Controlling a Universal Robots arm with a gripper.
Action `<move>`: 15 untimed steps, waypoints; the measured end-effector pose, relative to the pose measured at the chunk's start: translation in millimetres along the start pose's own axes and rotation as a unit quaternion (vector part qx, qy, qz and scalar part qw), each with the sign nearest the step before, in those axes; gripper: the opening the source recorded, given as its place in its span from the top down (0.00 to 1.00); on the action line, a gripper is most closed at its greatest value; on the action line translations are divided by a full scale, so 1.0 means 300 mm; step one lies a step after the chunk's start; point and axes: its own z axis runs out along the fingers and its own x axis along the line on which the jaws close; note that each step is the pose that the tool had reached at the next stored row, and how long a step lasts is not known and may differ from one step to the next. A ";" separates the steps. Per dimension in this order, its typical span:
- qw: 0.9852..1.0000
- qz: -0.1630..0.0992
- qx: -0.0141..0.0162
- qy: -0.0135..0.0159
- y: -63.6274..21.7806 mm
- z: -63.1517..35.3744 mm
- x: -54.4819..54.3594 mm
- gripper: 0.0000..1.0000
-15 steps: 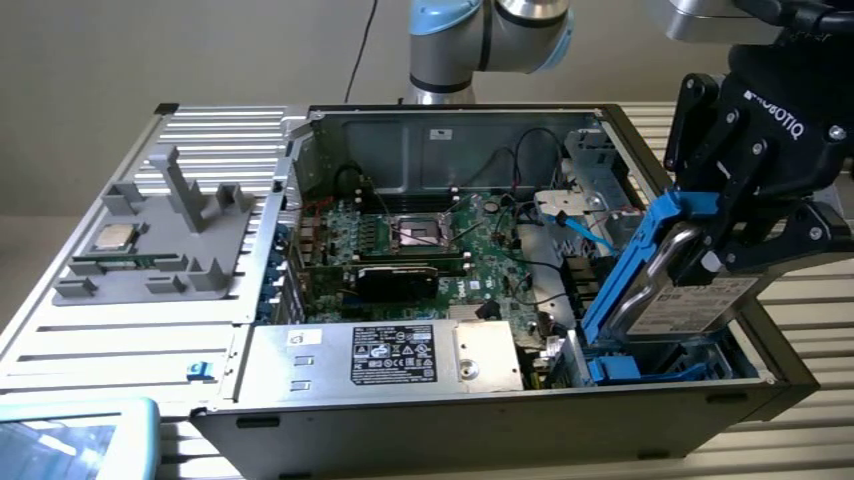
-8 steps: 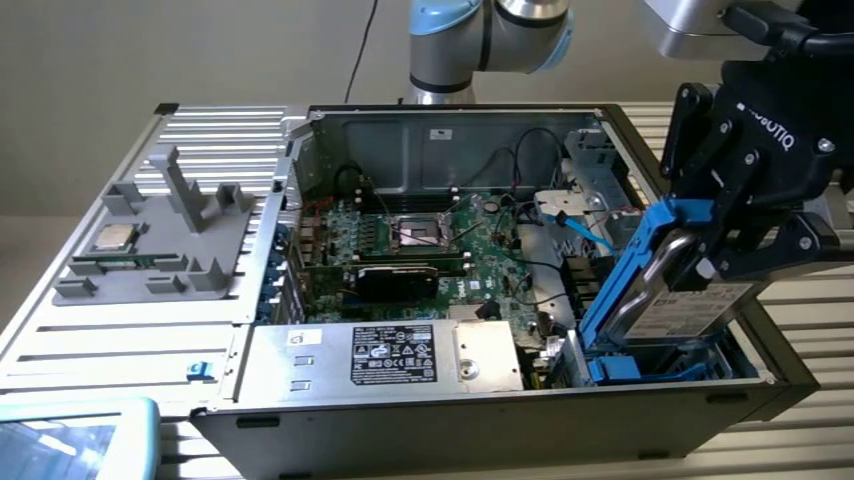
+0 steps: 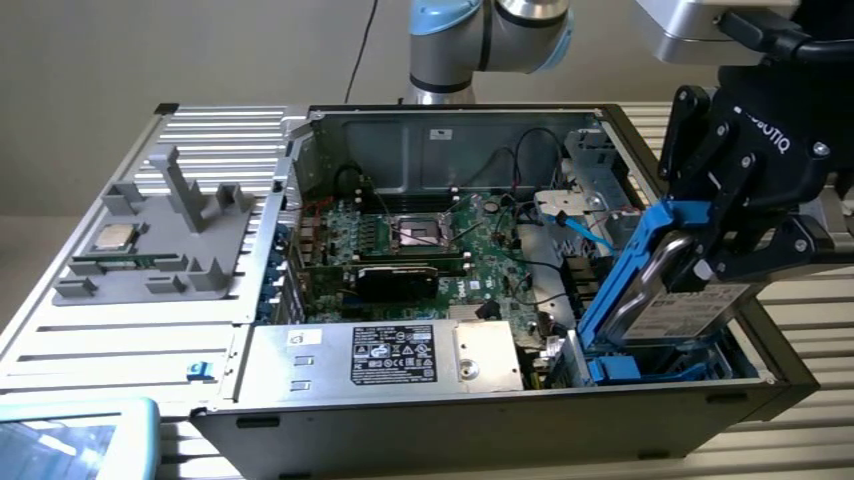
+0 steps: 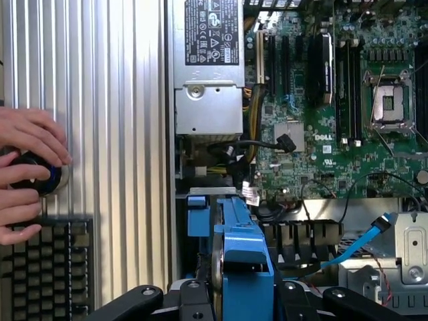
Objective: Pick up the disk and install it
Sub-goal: 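Insert the disk into the insertion slot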
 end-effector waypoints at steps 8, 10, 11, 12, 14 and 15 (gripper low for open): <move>1.000 0.000 0.000 -0.003 0.000 0.023 0.001 0.63; 1.000 0.000 0.000 -0.003 0.000 0.029 0.002 0.63; 1.000 0.000 0.000 -0.003 0.000 0.032 0.002 0.63; 1.000 0.000 0.000 -0.004 -0.001 0.035 0.002 0.63; 1.000 0.000 0.000 -0.004 -0.001 0.042 0.002 0.63; 1.000 0.000 0.000 -0.004 -0.001 0.046 0.003 0.63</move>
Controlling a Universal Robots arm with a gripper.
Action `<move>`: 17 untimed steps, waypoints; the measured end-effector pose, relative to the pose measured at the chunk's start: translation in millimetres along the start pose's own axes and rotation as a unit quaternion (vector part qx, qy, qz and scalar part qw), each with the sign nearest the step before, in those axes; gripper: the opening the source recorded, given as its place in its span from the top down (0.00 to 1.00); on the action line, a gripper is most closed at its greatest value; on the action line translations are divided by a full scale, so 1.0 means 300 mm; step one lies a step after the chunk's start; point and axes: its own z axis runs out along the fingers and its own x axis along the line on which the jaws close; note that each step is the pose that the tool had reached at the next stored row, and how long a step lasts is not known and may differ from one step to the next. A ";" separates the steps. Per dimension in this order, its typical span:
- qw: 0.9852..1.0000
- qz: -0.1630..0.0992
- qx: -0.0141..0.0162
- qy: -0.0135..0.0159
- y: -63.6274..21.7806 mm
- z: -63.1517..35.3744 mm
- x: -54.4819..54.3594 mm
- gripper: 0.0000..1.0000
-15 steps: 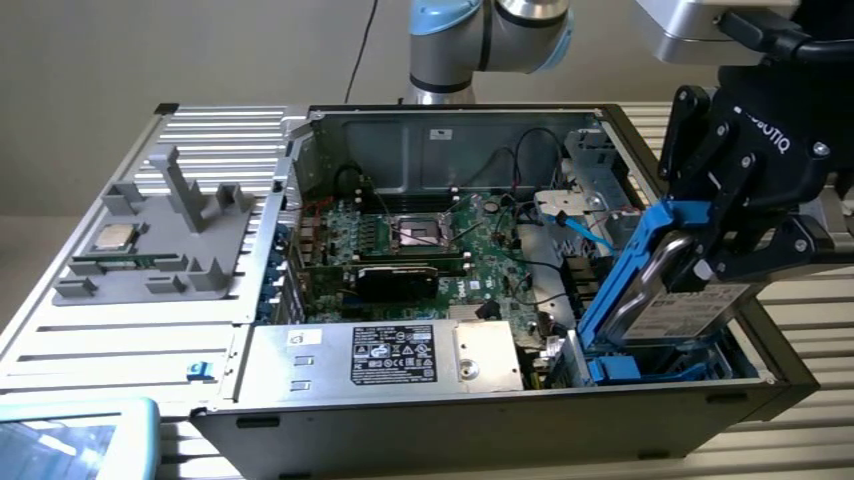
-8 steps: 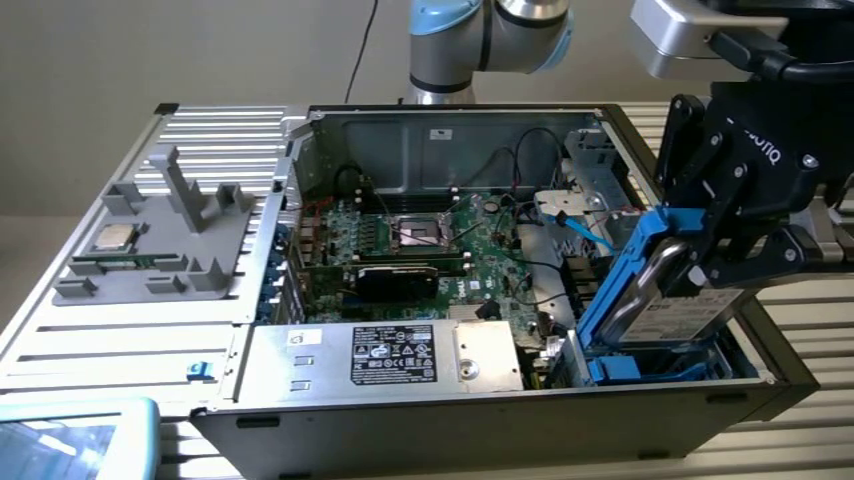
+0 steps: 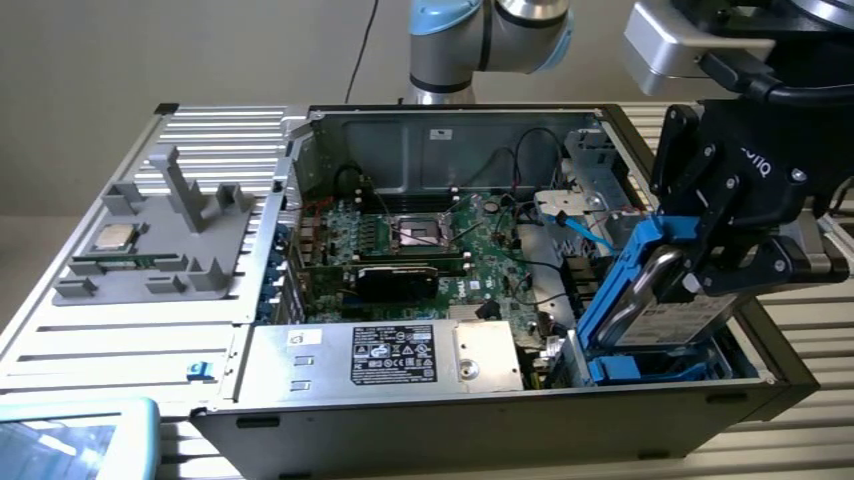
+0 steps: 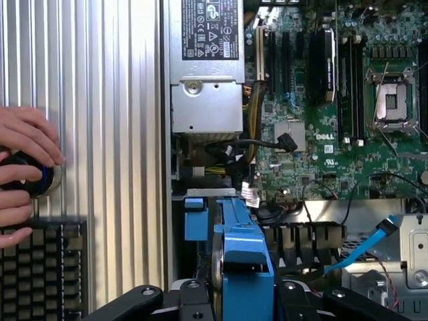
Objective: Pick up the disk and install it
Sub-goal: 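Insert the disk into the insertion slot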
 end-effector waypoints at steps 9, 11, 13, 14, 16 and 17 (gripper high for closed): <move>1.000 0.000 0.000 0.000 0.000 0.031 0.001 0.63; 1.000 0.000 0.000 0.000 0.000 0.033 0.001 0.63; 1.000 0.000 0.000 0.000 -0.001 0.033 0.001 0.63; 1.000 0.000 0.000 0.000 0.000 0.033 0.001 0.63; 1.000 0.000 0.000 0.000 0.000 0.033 0.001 0.63; 1.000 0.000 0.000 0.000 -0.001 0.033 0.001 0.63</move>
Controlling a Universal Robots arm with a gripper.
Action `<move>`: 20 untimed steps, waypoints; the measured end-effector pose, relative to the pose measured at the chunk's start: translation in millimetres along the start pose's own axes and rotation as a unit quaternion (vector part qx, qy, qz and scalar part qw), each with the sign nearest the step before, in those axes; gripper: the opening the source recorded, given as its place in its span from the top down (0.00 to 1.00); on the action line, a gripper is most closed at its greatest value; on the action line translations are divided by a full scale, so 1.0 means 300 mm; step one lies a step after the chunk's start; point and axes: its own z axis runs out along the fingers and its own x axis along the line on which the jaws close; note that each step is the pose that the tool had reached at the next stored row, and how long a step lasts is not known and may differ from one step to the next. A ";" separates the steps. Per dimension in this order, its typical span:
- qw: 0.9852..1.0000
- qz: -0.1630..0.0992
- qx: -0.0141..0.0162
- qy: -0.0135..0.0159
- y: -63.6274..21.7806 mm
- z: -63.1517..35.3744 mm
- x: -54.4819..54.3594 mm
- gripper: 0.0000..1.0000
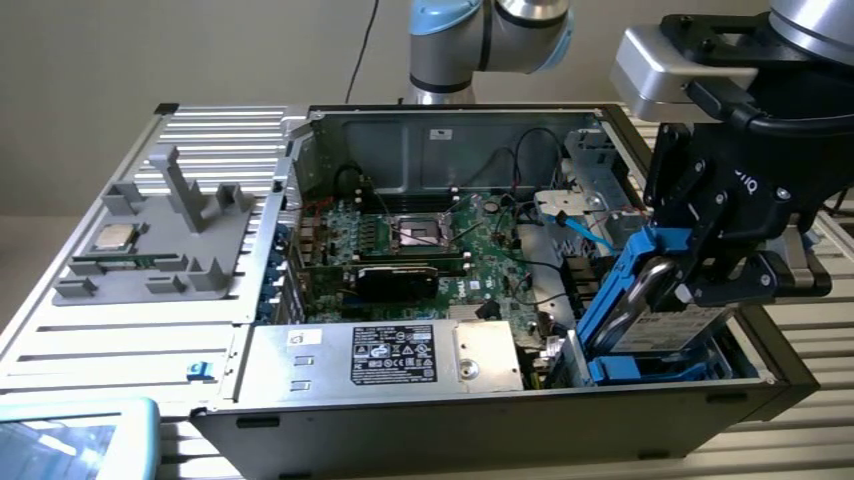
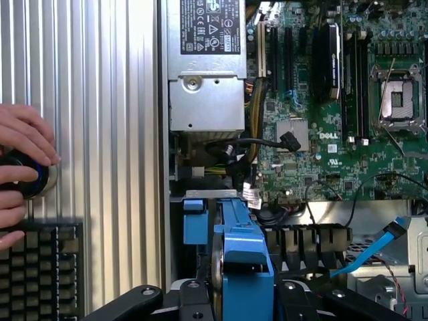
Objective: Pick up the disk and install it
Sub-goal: 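Insert the disk into the insertion slot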
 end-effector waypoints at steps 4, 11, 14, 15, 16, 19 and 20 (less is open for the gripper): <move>1.000 0.000 0.000 0.000 0.000 0.003 0.000 0.63; 1.000 0.000 0.000 0.000 0.000 0.024 0.001 0.63; 1.000 0.000 0.001 0.000 0.000 0.030 0.001 0.63; 1.000 0.000 0.001 0.000 0.000 0.031 0.001 0.63; 1.000 0.000 0.001 0.000 0.000 0.032 0.001 0.63; 1.000 0.000 0.001 0.000 0.000 0.033 0.001 0.55; 1.000 0.000 0.001 0.000 0.000 0.033 -0.001 0.48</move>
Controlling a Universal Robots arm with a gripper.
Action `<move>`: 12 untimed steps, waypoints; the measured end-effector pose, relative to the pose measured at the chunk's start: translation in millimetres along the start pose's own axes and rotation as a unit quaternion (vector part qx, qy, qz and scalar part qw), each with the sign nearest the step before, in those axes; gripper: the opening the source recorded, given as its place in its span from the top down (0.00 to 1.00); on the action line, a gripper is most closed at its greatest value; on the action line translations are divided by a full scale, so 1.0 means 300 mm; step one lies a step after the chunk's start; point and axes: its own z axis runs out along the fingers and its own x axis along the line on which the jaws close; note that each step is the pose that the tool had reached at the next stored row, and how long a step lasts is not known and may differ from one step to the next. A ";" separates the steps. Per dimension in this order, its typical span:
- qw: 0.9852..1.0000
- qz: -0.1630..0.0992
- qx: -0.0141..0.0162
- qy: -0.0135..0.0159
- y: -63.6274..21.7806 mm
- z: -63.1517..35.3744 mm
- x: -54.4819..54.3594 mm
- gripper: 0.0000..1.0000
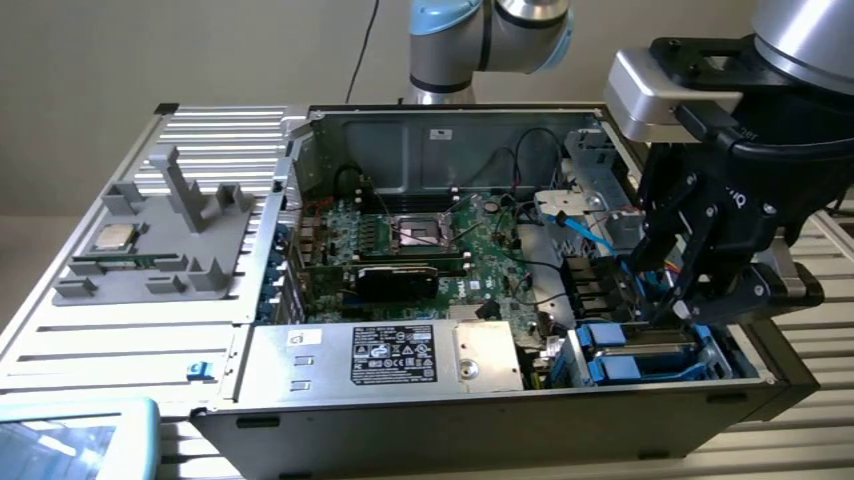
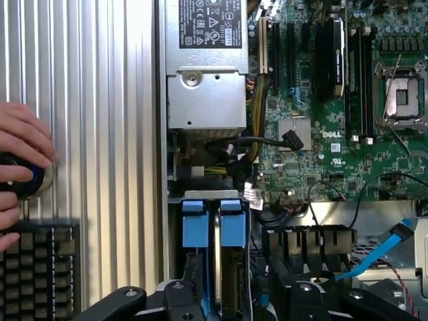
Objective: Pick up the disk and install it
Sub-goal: 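Insert the disk into the insertion slot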
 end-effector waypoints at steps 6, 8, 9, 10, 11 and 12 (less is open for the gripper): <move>1.000 0.000 0.000 0.002 -0.033 -0.006 -0.010 0.48; 1.000 0.000 0.000 0.002 -0.042 -0.008 -0.011 0.48; 1.000 0.000 0.000 0.002 -0.042 -0.008 -0.011 0.48; 1.000 0.000 0.000 0.002 -0.042 -0.008 -0.011 0.48; 1.000 0.000 0.000 0.002 -0.042 -0.008 -0.011 0.48; 1.000 0.000 0.000 0.002 -0.042 -0.008 -0.010 0.48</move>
